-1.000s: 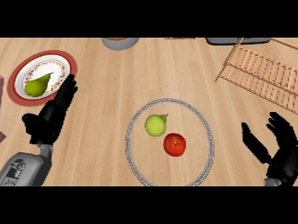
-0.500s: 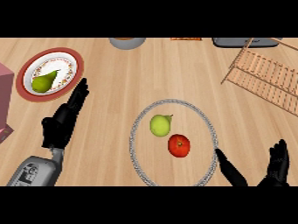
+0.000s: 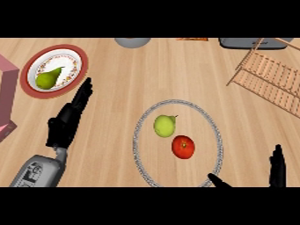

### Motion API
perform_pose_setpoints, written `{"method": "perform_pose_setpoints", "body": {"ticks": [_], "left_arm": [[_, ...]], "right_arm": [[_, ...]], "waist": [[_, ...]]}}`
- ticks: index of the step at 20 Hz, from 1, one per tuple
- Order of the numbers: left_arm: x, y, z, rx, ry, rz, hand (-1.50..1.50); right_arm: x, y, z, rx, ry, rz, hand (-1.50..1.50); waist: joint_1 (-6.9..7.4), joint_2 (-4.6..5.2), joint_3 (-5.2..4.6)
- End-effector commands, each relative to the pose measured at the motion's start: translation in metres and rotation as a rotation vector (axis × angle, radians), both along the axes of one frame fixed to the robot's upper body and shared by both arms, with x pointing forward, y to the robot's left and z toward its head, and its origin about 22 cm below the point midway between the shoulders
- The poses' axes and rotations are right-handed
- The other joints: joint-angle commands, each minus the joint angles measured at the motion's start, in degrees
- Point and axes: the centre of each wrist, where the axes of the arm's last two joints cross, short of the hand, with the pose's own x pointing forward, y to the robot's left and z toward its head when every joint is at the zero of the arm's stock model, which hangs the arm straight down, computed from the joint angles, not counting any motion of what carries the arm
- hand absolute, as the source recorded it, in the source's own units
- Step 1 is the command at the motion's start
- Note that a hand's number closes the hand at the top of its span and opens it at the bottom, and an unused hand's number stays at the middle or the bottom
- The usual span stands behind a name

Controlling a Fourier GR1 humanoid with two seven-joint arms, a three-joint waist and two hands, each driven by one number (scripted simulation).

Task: Pick the tomato from the placemat and place it in the tiered shelf

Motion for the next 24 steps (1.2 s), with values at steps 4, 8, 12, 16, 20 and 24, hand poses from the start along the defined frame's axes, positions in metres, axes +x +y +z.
{"method": "perform_pose_setpoints", "body": {"ticks": [4, 8, 12, 16, 20, 24], "left_arm": [[0.005, -0.006, 0.009, 0.003, 0.003, -0.016, 0.0], [0.009, -0.009, 0.007, 0.002, -0.006, -0.014, 0.0], [0.012, -0.006, 0.014, 0.002, 0.0, -0.019, 0.0], [-0.001, -0.004, 0.005, 0.011, 0.001, -0.03, 0.0], [-0.001, -0.006, 0.002, -0.017, 0.01, -0.003, 0.0], [0.01, 0.004, -0.001, 0.001, 0.004, 0.015, 0.0]], "right_arm": [[-0.009, -0.003, 0.018, -0.096, 0.308, 0.142, -1.5], [-0.002, 0.001, 0.033, -0.198, 0.472, 0.186, -1.5], [0.016, 0.015, 0.067, -0.26, 0.581, 0.166, -1.5], [0.034, 0.055, 0.1, -0.261, 0.599, 0.143, -1.5], [0.052, 0.089, 0.11, -0.268, 0.61, 0.147, -1.5], [0.054, 0.112, 0.123, -0.306, 0.609, 0.154, -1.5]], "waist": [[0.64, 0.21, -0.3], [0.53, 0.31, -0.37], [0.88, 0.06, -0.17], [1.22, -0.23, -0.01], [0.11, -0.26, 0.2], [-0.67, -0.25, 0.19]]}}
